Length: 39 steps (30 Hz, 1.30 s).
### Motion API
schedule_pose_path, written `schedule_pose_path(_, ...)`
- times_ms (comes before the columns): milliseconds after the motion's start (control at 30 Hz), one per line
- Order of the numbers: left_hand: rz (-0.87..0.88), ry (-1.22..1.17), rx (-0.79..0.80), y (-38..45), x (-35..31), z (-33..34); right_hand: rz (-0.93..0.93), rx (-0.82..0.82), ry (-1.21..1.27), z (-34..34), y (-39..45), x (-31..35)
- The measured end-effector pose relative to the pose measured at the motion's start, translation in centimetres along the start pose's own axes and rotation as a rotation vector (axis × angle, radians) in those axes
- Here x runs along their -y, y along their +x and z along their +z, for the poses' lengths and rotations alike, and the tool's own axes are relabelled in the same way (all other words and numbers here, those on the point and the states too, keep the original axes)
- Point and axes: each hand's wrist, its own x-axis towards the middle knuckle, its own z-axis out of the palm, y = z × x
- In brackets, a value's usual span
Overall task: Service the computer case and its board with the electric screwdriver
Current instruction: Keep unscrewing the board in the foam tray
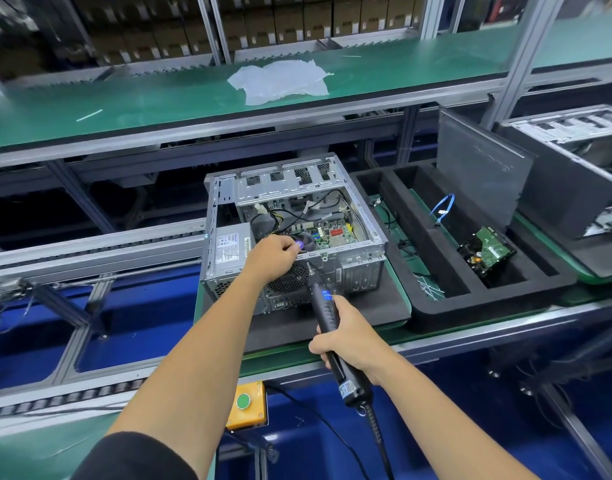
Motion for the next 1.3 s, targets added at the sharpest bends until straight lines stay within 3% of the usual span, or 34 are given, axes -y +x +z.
schedule_pose_path(300,-0.021,-0.045,0.083,0.6,-0.1,-0.2,0.025,0.077,0.076,-0.9,-1.0,0.8)
schedule_pose_path(433,-0.038,-0.103,0.14,1.1,-0.4,-0.8,-0.055,0.104,0.1,-2.1,-1.4,3.2)
schedule_pose_path(567,-0.043,-0.075,0.187,1.0,-1.1,-1.2,-0.118,0.045,0.107,-4.0,-0.8,7.2)
schedule_pose_path(833,0.085,-0.083,0.074,3.5,-6.6,-1.7,-0.195,-0.072,0.037,-8.9,-0.5,9.3)
schedule_pose_path(1067,0.204,-0.075,0.039,7.9,-17.1,5.2,-0.191,-0.16,0.053,-18.8,1.7,7.7)
schedule_pose_path(1300,0.088,0.076,0.113,15.2,-21.6,15.1,-0.094,-0.171,0.091,-30.6,6.3,4.8)
